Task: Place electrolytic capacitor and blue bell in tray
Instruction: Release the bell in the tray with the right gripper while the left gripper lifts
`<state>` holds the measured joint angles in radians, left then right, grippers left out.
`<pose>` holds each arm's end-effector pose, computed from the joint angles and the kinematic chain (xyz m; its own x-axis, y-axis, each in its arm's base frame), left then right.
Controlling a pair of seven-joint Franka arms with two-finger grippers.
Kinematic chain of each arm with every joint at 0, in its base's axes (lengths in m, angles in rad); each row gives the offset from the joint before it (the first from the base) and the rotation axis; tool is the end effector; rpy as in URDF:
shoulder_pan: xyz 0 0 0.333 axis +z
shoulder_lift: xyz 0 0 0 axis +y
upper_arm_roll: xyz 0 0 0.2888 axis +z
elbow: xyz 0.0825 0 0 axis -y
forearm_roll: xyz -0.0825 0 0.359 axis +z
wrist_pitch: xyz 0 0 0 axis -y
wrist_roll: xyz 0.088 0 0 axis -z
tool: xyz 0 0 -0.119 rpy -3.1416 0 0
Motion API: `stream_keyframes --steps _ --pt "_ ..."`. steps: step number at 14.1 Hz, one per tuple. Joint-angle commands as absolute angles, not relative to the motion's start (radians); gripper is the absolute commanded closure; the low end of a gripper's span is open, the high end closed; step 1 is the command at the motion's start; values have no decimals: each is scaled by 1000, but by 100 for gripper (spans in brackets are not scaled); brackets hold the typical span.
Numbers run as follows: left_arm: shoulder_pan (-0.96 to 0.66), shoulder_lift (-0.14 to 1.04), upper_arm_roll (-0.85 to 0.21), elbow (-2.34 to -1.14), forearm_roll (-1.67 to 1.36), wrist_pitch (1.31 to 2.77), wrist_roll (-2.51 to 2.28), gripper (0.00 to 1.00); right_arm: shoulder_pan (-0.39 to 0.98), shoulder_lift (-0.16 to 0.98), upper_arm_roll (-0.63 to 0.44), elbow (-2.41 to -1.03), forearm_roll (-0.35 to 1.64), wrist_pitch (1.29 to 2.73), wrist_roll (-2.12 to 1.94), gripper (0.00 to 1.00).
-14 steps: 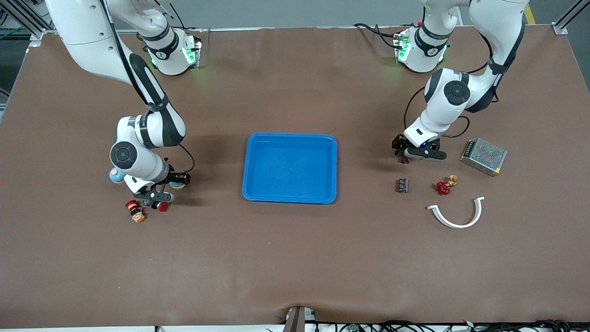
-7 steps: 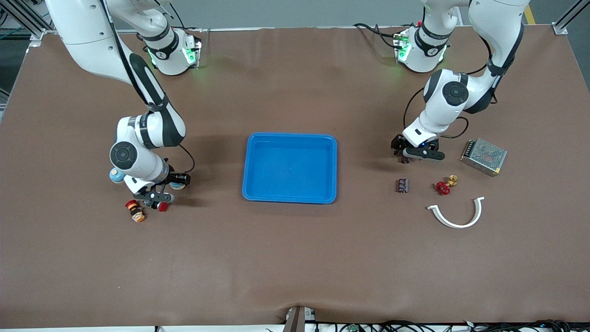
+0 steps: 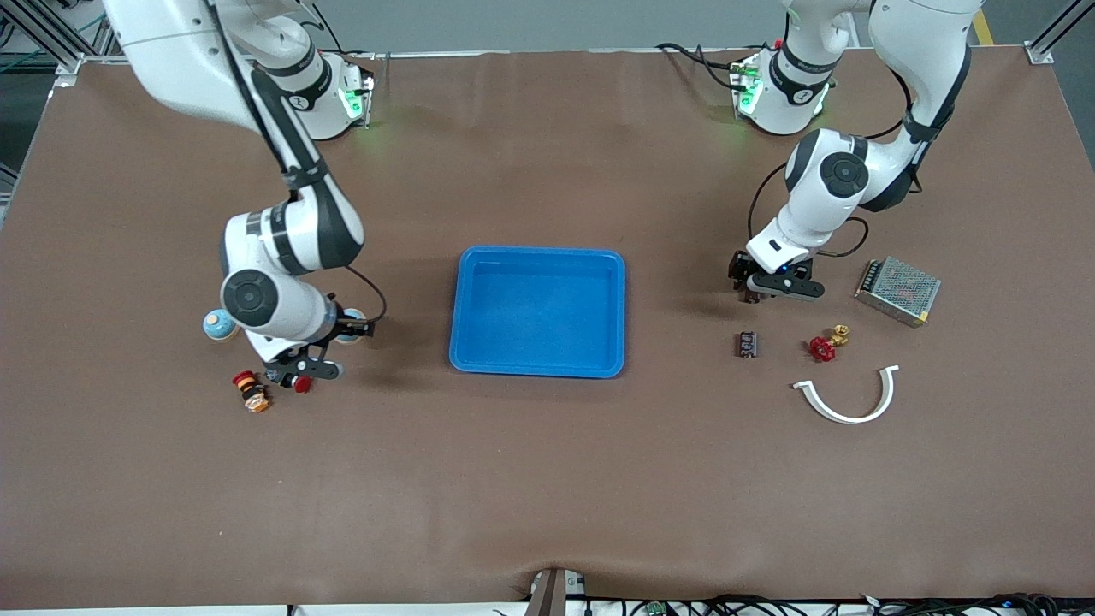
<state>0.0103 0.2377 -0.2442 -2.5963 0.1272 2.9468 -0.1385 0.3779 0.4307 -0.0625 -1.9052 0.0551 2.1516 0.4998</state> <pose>0.4218 -0.1152 0.1723 0.9716 -0.2036 0.1202 -0.2091 -0.9773 0.0342 0.5469 0.1823 0.2392 0.9618 -0.2171 -0.1666 -0.2071 -0.9754 0.0753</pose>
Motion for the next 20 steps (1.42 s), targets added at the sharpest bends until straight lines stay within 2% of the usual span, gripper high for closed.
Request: stream_keyframes --steps 1,2,3,8,16,20 --pt "18 252 -247 -2591 150 2964 -147 74 491 408 -58 -1902 80 2149 684 65" --pt "18 252 -247 -2591 150 2964 -147 95 527 407 -57 -1899 128 2166 721 65" --pt "18 252 -247 -2591 150 2965 -147 100 570 407 -58 -1899 177 2198 741 65" --pt "26 241 -245 -2589 150 2964 -178 100 724 423 -61 -1913 198 2316 885 65" --pt "35 170 -261 -2586 150 2942 -806 100 758 515 -64 -1924 187 2410 907 63" --pt "32 132 -323 -2568 150 2863 -1175 100 764 557 -66 -1922 175 2464 908 63"
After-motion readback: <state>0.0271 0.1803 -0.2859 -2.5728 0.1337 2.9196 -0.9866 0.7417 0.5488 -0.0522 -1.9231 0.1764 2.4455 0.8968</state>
